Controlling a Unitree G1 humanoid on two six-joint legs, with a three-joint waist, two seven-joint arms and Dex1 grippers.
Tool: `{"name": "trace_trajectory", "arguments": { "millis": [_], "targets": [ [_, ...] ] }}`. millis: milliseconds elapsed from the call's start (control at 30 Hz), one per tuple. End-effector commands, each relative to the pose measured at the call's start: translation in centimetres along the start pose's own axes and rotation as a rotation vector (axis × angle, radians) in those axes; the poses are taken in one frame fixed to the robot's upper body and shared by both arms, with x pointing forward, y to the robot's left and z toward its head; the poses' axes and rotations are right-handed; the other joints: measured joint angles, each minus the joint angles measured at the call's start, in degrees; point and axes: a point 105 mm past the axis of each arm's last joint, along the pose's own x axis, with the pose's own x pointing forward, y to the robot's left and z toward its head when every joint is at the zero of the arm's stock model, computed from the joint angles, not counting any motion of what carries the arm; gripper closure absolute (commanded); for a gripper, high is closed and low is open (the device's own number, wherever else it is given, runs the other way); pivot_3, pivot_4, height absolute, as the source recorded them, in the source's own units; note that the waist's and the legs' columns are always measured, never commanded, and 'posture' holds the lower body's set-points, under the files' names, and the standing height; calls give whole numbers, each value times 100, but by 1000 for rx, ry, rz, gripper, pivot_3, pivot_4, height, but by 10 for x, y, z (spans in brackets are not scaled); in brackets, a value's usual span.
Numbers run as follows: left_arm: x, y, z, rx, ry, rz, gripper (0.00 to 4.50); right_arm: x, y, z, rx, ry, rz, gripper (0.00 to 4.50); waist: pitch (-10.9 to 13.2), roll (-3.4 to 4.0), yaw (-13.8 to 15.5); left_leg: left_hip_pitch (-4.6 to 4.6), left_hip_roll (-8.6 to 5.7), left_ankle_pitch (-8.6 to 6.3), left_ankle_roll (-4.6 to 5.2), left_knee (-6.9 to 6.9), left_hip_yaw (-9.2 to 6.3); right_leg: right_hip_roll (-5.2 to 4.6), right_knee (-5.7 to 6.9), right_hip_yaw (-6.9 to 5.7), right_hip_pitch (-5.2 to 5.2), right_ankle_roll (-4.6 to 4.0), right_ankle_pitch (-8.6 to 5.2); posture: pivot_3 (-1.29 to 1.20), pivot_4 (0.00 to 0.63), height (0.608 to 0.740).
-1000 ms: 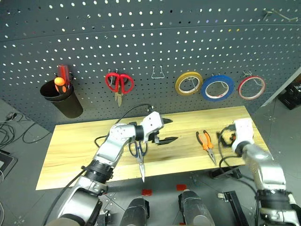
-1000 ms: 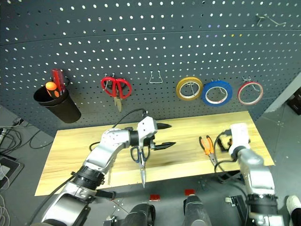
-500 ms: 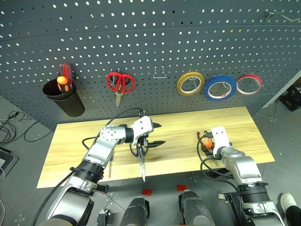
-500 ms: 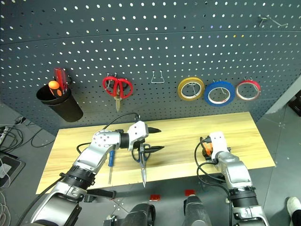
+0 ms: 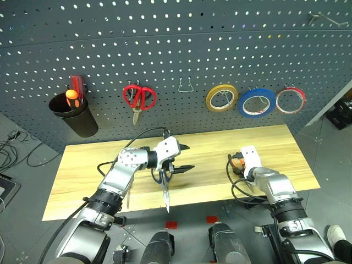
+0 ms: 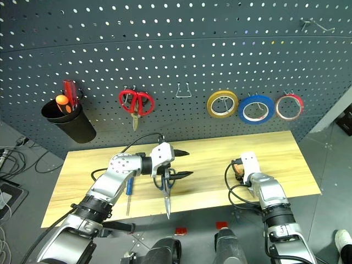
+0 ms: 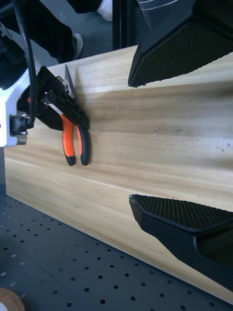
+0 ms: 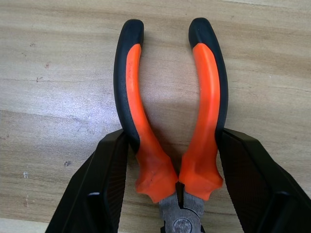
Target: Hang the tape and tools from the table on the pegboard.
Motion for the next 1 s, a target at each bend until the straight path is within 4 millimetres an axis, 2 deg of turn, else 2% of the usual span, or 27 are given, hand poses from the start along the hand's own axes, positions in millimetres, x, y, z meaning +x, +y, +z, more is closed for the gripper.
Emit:
{"name": "trace_trajectory", "arguments": {
  "millis": [33, 133, 333, 433, 533, 633, 700, 800, 1000],
  "targets": [
    [-18, 6, 14, -42, -85, 72, 762, -10, 10, 14, -49, -99, 1, 1969, 0, 0, 3, 0, 1, 0, 0, 0, -1, 0, 1, -1, -1, 0, 0, -90, 186, 740],
    [-43, 6, 13, -133, -140, 145, 762, -41, 27, 53, -68, -316, 26, 1969, 2, 3, -36, -10, 5, 0, -1, -5, 1, 1, 5, 3, -20, 0, 0, -86, 188, 740],
    [-92, -4, 6, -224, -212, 354, 762, -114, 73, 96, -26, -666, 99, 1970, -1, 4, -30, -43, 10, 0, -2, -6, -6, 2, 12, 2, -54, -1, -1, -73, 191, 740],
    [-110, -1, 10, -245, -273, 517, 762, -146, 98, 131, -67, -887, 142, 1970, -2, 0, 40, -45, 2, -1, -1, -3, -7, -5, 10, 1, -53, -1, 0, -58, 192, 740],
    [-119, 3, 17, -210, -293, 625, 762, -170, 118, 175, -92, -1093, 185, 1970, -2, -1, 85, -44, -4, 0, -2, 1, -10, -10, 13, -3, -50, -6, 3, -41, 189, 740],
    [-116, 0, 25, -172, -289, 632, 762, -190, 134, 220, -97, -1269, 219, 1970, -8, -11, 88, -41, -5, 14, -27, 0, -12, -8, 15, -5, -49, -7, 4, -10, 180, 740],
    [-114, -1, 30, -168, -299, 638, 762, -200, 140, 243, -101, -1353, 231, 1970, -12, -17, 98, -41, -2, 15, -29, -4, -15, -3, 14, -8, -52, -7, 4, -1, 178, 740],
    [-116, 6, 42, -161, -329, 671, 762, -205, 143, 270, -89, -1428, 230, 1970, -15, -22, 115, -42, 3, 16, -31, -8, -18, -1, 13, -16, -58, -8, 4, 11, 177, 740],
    [-108, 22, 66, -125, -371, 703, 762, -193, 140, 303, -98, -1493, 192, 1970, -16, -24, 179, -53, 0, 20, -36, -5, -12, 0, 19, -14, -72, -10, 5, 33, 179, 740]
  ]
}}
